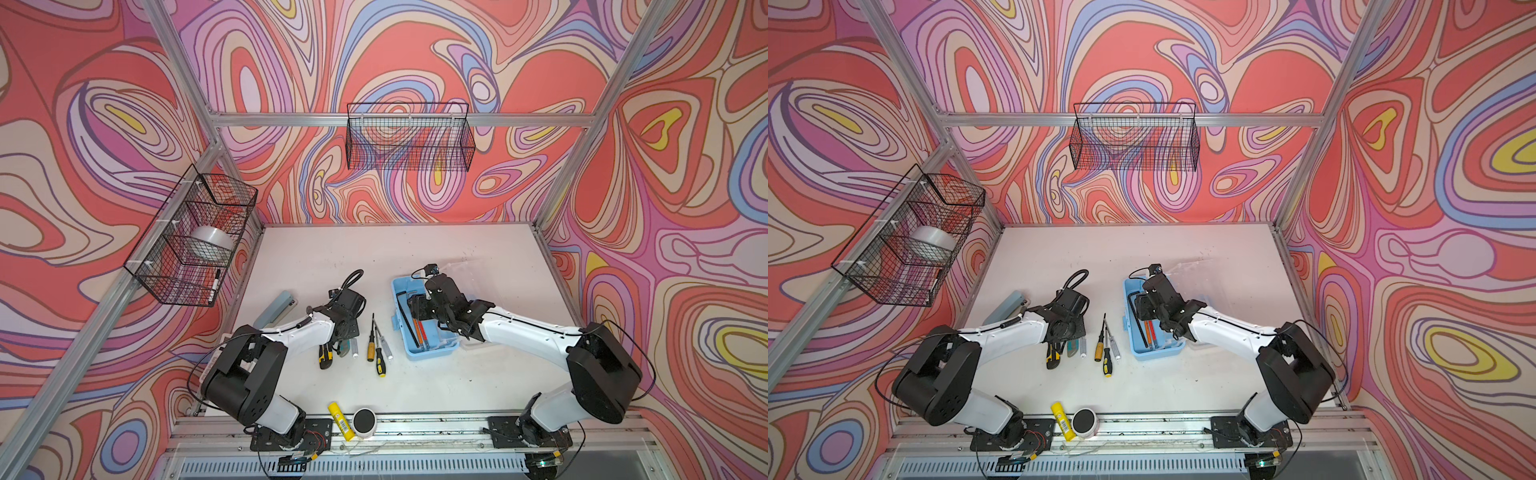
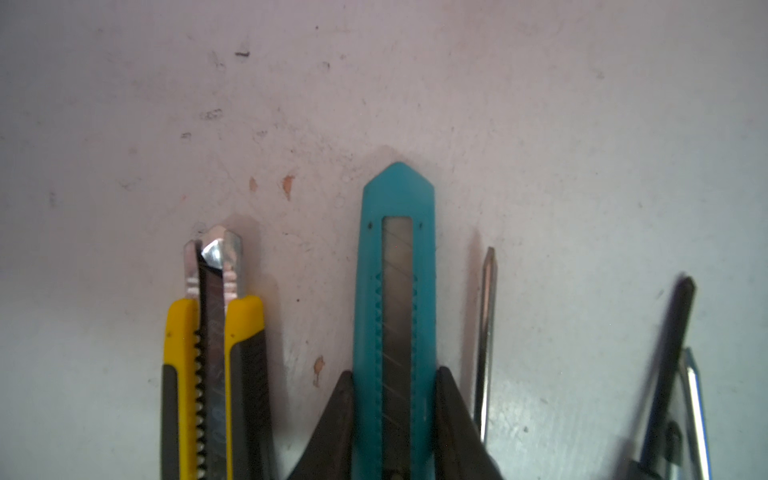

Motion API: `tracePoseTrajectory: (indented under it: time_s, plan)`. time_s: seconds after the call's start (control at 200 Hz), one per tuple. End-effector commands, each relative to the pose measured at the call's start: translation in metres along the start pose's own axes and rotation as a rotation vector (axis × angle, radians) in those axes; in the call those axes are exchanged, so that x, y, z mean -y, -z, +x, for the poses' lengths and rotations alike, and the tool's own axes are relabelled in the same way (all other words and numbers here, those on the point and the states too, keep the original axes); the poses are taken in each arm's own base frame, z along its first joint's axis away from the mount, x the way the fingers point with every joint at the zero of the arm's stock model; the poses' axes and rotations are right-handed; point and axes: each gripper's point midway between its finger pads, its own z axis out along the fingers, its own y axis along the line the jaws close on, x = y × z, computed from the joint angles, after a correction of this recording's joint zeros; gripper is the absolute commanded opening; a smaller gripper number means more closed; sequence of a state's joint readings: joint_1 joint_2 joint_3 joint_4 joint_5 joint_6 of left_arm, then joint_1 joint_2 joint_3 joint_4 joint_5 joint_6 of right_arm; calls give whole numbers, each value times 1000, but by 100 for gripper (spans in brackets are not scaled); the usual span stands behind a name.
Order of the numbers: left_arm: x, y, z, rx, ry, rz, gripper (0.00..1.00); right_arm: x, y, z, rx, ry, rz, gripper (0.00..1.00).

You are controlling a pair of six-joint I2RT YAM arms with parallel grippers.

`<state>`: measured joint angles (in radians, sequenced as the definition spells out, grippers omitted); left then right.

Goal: Pack the tool kit

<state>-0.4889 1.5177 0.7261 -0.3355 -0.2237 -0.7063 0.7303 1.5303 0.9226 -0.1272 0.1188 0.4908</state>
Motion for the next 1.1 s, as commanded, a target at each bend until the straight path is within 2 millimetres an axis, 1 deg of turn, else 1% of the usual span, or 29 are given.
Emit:
tracePoseTrajectory:
  time_s: [0.0, 0.421, 0.531, 0.616, 0.736, 0.846, 0.891, 0.921, 1.041, 1.097]
  plan:
    - [-3, 7, -3, 3, -1, -1, 16, 11, -6, 9, -33, -3, 36, 63]
    - [-4, 29, -12, 44, 8, 26, 14, 12, -4, 9, -30, -18, 37, 63]
    - [1, 41, -15, 57, 26, 76, 13, 13, 0, 5, -17, -28, 33, 63]
    - [10, 55, -19, 67, 53, 150, 13, 14, 8, -3, 8, -47, 25, 63]
    - [36, 79, -24, 80, 113, 332, 12, 19, 27, -18, 67, -88, 18, 63]
    - [67, 103, -30, 97, 144, 481, 11, 32, 49, -35, 129, -147, 14, 63]
    - [79, 113, -31, 97, 149, 527, 11, 41, 59, -42, 155, -171, 29, 63]
    - [94, 124, -38, 122, 155, 586, 11, 47, 67, -47, 176, -184, 38, 63]
    - [146, 159, -44, 149, 137, 747, 11, 67, 95, -62, 242, -208, 77, 62]
    - [160, 168, -46, 144, 138, 759, 11, 76, 103, -65, 252, -208, 112, 61]
